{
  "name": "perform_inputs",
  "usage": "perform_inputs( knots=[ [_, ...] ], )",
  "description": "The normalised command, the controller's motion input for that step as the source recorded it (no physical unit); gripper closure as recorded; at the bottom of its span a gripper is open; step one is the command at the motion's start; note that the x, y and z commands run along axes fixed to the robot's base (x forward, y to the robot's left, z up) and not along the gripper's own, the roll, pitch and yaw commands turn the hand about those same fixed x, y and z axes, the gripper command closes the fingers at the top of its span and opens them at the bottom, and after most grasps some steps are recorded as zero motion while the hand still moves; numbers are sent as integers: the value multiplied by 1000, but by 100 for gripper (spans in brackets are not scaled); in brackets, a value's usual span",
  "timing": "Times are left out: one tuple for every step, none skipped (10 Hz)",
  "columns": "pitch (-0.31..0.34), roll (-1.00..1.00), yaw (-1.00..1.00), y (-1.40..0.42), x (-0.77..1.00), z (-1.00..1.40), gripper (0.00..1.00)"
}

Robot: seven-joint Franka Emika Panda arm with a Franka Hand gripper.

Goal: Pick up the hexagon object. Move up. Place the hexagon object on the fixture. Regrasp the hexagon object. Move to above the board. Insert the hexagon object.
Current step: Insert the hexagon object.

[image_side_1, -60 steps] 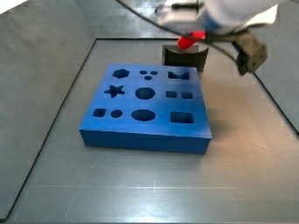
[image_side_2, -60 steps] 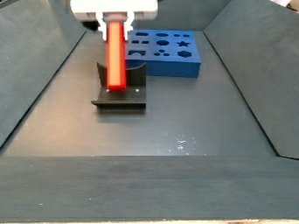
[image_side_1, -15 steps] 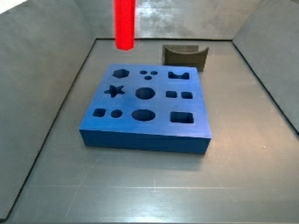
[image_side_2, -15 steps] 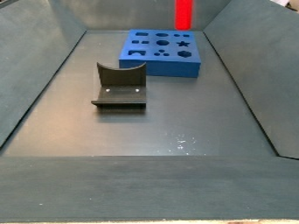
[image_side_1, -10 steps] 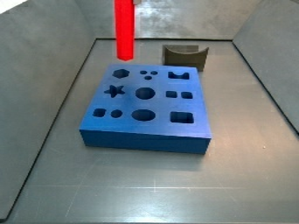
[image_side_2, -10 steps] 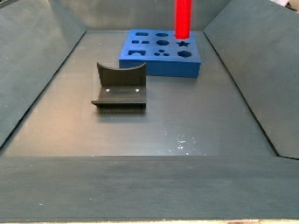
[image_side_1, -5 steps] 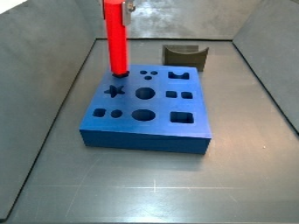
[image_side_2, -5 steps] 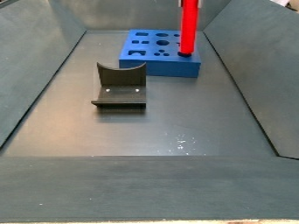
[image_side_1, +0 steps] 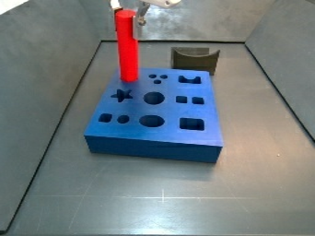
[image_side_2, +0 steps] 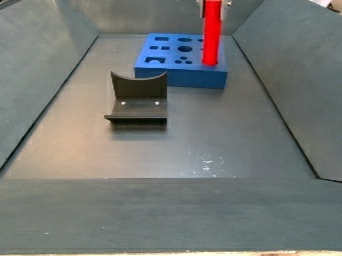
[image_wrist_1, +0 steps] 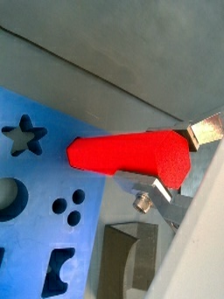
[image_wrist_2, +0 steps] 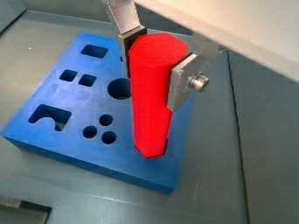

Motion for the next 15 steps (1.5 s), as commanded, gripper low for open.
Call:
perform_inputs(
  knots=[
    [-157,-389,-17,689,-3,-380,100],
    [-136,-447,0,674,0,-300,100],
    [-77,-129,0,131,0,-66,100],
    [0,0,0,0,0,-66,100],
    [-154,119,-46,-149,-163,-926,100],
    [-97,49,-3,-211,-286,-1000,100],
    [-49,4,37,-160,-289,-1000,100],
    [-61,0,177,-274,-226,-1000,100],
    [-86,0,197,-271,-171,-1000,100],
    [-154,0,163,-254,-40,-897,100],
    [-4,9,49,-51,-20,0,100],
    [0,4,0,0,0,0,100],
    [0,49,0,0,0,-6,100],
    [0,7,0,0,0,0,100],
    [0,0,0,0,0,0,100]
  ],
)
